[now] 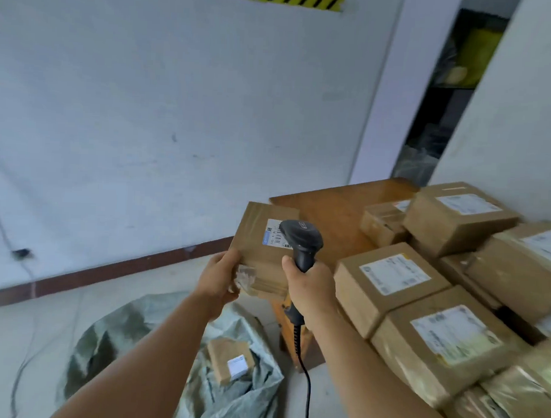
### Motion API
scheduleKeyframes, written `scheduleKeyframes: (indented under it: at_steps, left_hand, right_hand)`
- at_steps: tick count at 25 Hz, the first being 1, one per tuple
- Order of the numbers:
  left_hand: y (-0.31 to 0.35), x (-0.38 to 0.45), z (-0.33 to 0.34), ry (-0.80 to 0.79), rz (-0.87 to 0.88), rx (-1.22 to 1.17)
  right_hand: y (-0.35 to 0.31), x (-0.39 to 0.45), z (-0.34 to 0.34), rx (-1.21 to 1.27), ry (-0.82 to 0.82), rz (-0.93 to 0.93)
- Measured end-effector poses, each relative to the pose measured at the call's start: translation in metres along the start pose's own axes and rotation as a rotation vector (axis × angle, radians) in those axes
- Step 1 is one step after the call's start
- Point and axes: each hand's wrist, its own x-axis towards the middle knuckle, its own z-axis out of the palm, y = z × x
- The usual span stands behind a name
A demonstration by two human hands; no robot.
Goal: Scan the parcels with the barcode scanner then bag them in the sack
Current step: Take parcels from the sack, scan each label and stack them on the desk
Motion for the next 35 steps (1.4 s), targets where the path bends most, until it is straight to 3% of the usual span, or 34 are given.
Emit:
scheduleKeyframes:
  at_steps: [7, 15, 21, 27, 31, 35]
  left_hand:
    - [-0.064, 0.043, -0.132, 0.288, -0.137, -0.103]
    - [-0.151, 0.13, -0.222, 0.567, -0.342, -0.006]
    - [-0.261, 0.214, -0.257, 0.652, -0.549, 0.114]
    - [-0.395, 0.311, -0.272, 0.586, -0.715, 0.252]
    - [-0.468, 0.397, -0.273, 0.563, -0.674, 0.189]
    - [-0.49, 0.476, -0.271, 0.62, -0.426, 0.072]
  right_hand:
    - [0.025, 0.013, 0.14, -0.114, -0.304, 0.078]
    - [0.082, 0.064, 0.254, -0.18, -0.318, 0.168]
    - [0.177, 0.109, 0.324, -0.243, -0.376, 0.214]
    - [0.294, 0.162, 0.394, -0.304, -0.439, 0.241]
    - [0.373, 0.196, 0.43, -0.357, -0.458, 0.234]
    - [0.431, 0.229, 0.451, -0.364, -0.401, 0.23]
